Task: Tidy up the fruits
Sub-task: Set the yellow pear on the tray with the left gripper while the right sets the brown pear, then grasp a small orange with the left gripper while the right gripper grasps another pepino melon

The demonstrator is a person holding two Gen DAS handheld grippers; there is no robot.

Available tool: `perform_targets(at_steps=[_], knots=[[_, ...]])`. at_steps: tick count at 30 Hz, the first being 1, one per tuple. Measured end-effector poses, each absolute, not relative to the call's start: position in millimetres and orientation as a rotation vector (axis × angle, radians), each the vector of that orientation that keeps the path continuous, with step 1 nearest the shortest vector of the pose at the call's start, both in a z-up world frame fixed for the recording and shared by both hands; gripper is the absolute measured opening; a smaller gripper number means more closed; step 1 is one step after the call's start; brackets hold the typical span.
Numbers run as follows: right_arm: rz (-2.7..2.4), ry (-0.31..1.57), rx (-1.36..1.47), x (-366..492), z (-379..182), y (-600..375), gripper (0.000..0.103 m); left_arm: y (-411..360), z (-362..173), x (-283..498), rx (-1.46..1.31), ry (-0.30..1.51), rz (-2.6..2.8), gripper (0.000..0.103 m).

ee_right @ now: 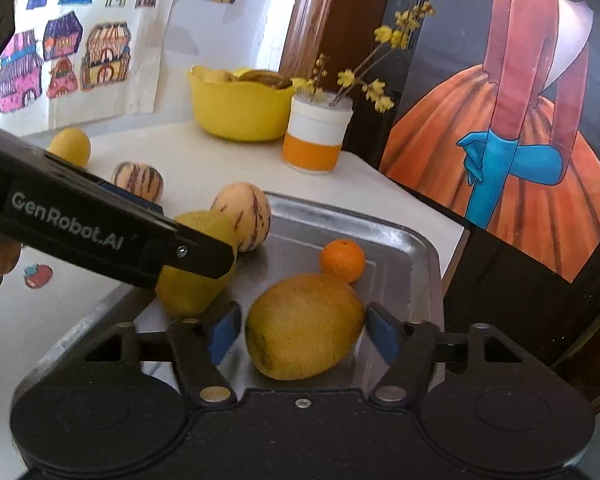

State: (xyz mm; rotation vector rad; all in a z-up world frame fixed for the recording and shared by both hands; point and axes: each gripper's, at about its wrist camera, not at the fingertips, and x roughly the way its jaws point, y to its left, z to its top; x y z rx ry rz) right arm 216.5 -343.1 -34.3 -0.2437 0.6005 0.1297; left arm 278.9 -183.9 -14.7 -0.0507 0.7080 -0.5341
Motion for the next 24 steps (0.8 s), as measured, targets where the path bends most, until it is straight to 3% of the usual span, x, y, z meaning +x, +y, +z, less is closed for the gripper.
perform_targets(at_steps=[4,11,18,24], knots=[[0.114,0.570,-0.231,201.9,-22.3,-342.9,0.081,-170.8,-5.8,267.7,-0.070,0.685,-0.526,0.086],[0.079,0.455,-0.172,148.0,19.2,-339.0,0.098,-129.3,27.4,219.4,-0.094,0.576,-0.485,0.102],[0.112,0.381,-0.167,69.0,65.5,-315.7,0.102,-76.3,63.1,150.8,-0.101,0.512,-0.455,0.102],[0.238,0.473,-0.135,18.4,89.4,-286.3,0.102,-35.0,77.0,96.3,-0.013,0.515,-0.433,0.102]])
